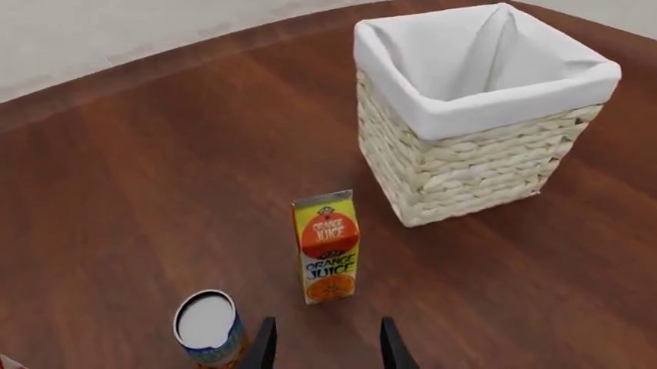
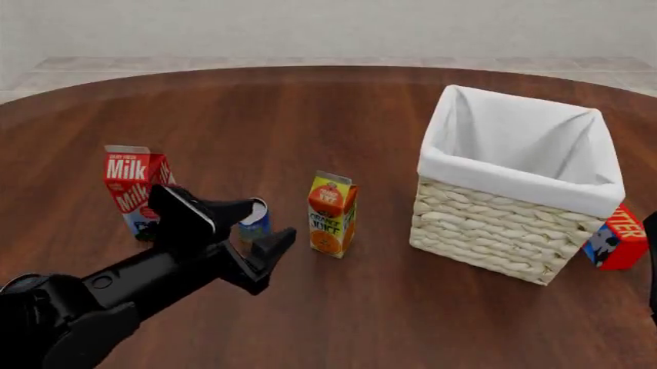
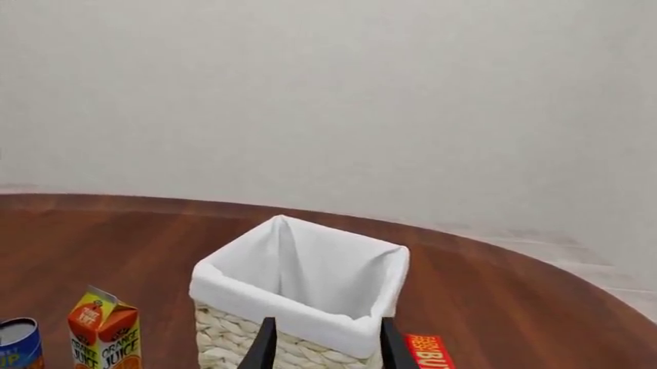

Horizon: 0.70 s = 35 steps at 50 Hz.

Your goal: Pick up the orange juice, and put it in the basket.

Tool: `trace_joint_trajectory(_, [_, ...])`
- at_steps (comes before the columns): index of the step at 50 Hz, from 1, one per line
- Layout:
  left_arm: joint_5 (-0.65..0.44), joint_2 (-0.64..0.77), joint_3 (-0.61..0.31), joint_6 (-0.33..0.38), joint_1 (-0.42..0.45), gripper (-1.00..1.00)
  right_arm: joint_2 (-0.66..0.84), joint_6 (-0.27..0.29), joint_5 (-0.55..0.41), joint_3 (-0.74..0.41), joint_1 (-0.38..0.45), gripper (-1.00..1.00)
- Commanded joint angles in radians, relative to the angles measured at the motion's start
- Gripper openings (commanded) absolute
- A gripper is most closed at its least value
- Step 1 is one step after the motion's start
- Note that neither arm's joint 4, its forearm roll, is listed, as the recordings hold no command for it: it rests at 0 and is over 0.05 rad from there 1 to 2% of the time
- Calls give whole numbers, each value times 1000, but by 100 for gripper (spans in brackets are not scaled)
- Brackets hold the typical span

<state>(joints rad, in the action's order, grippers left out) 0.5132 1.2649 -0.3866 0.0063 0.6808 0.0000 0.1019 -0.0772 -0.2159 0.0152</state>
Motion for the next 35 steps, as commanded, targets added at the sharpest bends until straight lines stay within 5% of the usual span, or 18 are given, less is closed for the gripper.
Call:
trace_joint_trajectory(1, [82, 118, -10, 15, 5, 100, 0, -9, 6, 5, 1, 100])
trace_joint_trajectory(4, [129, 151, 3, 62, 0, 100, 0, -15, 14, 16, -1, 100])
trace_joint_trajectory(35, [218, 426, -93, 29, 11, 100, 0, -36, 17, 30, -11, 100])
